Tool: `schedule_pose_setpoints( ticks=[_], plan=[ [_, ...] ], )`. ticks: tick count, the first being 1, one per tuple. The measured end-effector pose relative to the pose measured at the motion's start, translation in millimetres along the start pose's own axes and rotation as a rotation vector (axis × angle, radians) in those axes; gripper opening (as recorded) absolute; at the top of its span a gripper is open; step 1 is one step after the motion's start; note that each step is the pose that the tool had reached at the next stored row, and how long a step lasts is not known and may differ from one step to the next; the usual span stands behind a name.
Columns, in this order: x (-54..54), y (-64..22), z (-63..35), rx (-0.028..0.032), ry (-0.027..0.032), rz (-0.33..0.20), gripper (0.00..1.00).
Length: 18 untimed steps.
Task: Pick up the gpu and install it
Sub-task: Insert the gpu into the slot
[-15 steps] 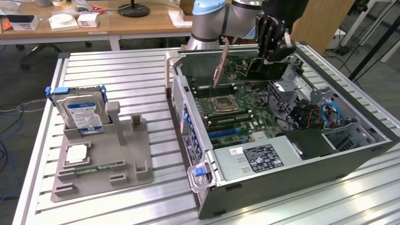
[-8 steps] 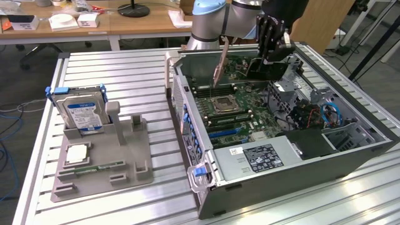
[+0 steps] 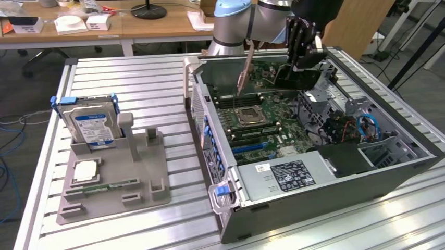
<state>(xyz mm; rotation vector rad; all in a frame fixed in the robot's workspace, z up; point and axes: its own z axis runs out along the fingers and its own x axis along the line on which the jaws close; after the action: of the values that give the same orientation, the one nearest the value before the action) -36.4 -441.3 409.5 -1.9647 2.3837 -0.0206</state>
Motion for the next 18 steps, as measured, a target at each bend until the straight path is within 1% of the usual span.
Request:
schedule_pose_setpoints(
  ticks=[11, 13, 16, 18],
  plan=[
    [0.0, 0.0, 0.0, 0.0014, 0.0019, 0.043, 0.26],
    [-0.1, 0.0, 0.3, 0.0015, 0.0020, 0.042, 0.26],
    [0.0, 0.2, 2.2, -0.0002, 0.0001, -0.010, 0.26],
    [-0.6, 0.3, 3.9, -0.0002, -0.0004, -0.030, 0.26]
  ],
)
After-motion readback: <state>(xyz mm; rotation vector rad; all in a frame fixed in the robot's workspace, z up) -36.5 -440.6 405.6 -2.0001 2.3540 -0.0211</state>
